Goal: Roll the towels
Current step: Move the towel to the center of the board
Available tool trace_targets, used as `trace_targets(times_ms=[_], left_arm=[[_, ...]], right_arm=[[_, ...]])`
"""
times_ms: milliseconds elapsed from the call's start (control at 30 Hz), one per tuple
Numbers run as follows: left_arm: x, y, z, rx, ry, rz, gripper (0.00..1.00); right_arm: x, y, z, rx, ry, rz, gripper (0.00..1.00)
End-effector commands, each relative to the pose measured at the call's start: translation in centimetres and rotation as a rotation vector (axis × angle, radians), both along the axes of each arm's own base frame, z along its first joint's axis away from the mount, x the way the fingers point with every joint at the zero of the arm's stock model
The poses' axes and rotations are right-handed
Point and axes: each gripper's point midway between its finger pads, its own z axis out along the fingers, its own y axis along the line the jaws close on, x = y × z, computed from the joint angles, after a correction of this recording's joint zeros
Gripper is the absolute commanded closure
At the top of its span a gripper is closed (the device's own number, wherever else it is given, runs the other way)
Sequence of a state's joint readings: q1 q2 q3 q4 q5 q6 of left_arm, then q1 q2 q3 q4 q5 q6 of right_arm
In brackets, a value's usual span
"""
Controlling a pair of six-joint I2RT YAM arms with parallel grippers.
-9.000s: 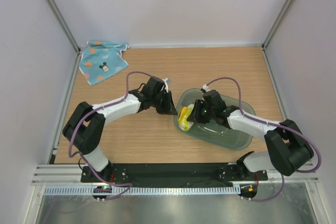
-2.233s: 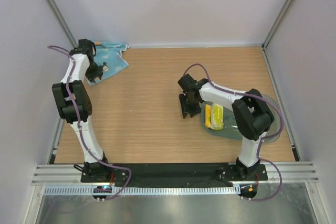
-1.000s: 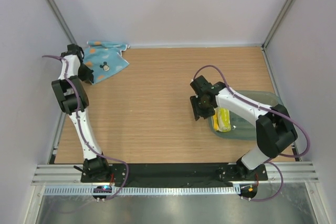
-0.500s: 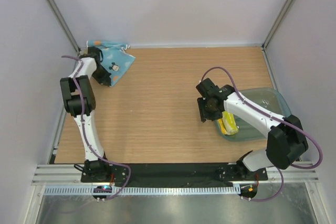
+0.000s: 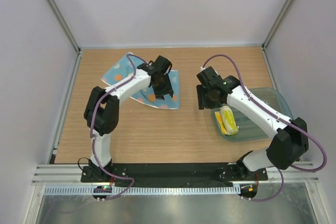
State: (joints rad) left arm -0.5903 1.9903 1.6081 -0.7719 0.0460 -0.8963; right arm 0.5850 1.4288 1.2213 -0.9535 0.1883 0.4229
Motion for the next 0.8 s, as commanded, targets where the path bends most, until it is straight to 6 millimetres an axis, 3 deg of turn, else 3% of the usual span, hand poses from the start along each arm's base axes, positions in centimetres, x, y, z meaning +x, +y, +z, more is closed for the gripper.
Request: trace_targets(times_ms=[0, 67, 167, 200, 267, 300, 333, 367, 500, 567, 633, 700, 767], left_arm=[[3.3, 3.1, 6.9, -0.013, -0.148, 0.097, 0.52], [3.5, 4.9, 8.6, 0.016, -0.177, 0.105, 0.45], [5.3, 9.7, 10.0, 0.073, -0.224, 0.173, 0.37], [5.9, 12.8, 10.4, 0.087, -0.243, 0.226, 0.33], [7.6, 15.8, 10.9, 0.066, -0.306, 0.284, 0.29], [7.5, 17.4, 10.6, 0.056, -0.312, 0.311, 0.25], [8.2, 20.3, 10.4, 0.025, -0.313, 0.375, 0.24], [8.8, 21.6, 10.6, 0.008, -0.327, 0.405, 0.24], [10.2, 27.3, 9.7, 0.057, -0.323, 0.461, 0.26], [11.2, 30.1, 8.4, 0.127, -0.320, 0.492, 0.27], [12.5, 31.5, 5.9, 0.131, -0.294, 0.511, 0.27], [13.6, 33.1, 4.8, 0.115, -0.279, 0.536, 0.29], [15.3, 33.4, 3.4, 0.064, -0.257, 0.527, 0.30]], right_arm=[[0.7, 2.3, 2.4, 0.124, -0.024, 0.009, 0.46], [1.1, 4.4, 2.1, 0.201, -0.003, 0.029, 0.43], [1.6, 7.0, 0.9, 0.264, 0.051, 0.062, 0.41], [1.9, 7.8, 0.9, 0.280, 0.056, 0.068, 0.41], [2.8, 9.6, -0.5, 0.308, 0.091, 0.088, 0.41], [3.3, 10.1, -1.0, 0.310, 0.103, 0.096, 0.41], [3.7, 10.7, -1.3, 0.322, 0.115, 0.104, 0.41], [4.0, 11.1, -1.8, 0.325, 0.123, 0.106, 0.41], [6.0, 12.5, -5.3, 0.286, 0.183, 0.092, 0.41], [6.6, 13.0, -6.0, 0.284, 0.191, 0.083, 0.41], [7.0, 13.2, -7.6, 0.271, 0.212, 0.075, 0.41], [7.3, 13.5, -8.2, 0.271, 0.222, 0.073, 0.41], [7.5, 13.5, -9.1, 0.259, 0.236, 0.065, 0.41]])
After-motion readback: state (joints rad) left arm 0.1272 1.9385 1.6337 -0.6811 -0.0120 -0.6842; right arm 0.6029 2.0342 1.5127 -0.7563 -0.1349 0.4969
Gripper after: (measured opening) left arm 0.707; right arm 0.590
